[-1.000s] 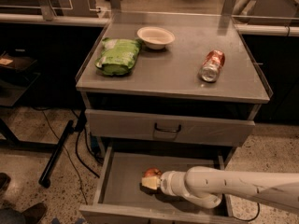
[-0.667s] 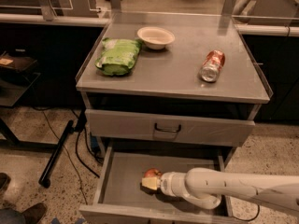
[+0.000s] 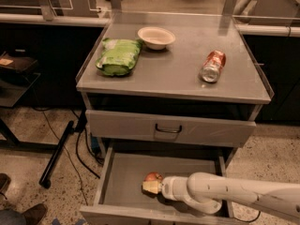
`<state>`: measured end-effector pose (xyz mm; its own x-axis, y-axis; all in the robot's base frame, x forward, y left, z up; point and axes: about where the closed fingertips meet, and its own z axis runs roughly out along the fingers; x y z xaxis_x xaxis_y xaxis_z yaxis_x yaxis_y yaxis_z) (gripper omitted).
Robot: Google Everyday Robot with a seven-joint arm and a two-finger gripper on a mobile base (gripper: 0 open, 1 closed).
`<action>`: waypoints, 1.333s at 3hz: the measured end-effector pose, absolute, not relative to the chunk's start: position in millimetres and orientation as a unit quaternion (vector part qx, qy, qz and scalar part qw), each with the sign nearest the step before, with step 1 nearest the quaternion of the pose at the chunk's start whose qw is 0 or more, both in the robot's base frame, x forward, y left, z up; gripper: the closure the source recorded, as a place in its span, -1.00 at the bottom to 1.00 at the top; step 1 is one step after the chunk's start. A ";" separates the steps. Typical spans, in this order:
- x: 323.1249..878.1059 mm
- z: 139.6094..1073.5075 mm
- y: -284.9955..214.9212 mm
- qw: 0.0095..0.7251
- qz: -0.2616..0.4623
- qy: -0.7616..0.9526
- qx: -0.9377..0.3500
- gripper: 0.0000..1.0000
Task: Place apple into middle drawer
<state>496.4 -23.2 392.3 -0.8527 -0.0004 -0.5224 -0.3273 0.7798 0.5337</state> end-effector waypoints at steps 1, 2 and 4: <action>496.4 392.1 -23.3 0.256 0.319 0.908 -0.090 1.00; 497.9 386.1 -25.0 0.247 0.317 0.912 -0.086 1.00; 500.2 369.2 -28.4 0.226 0.290 0.926 -0.089 1.00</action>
Offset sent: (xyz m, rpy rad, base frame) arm 0.0044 -0.0072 -0.0136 -0.0147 0.0483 -0.0121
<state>500.2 -28.4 369.2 -0.8818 -0.0336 -0.4704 -0.2960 0.8159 0.4966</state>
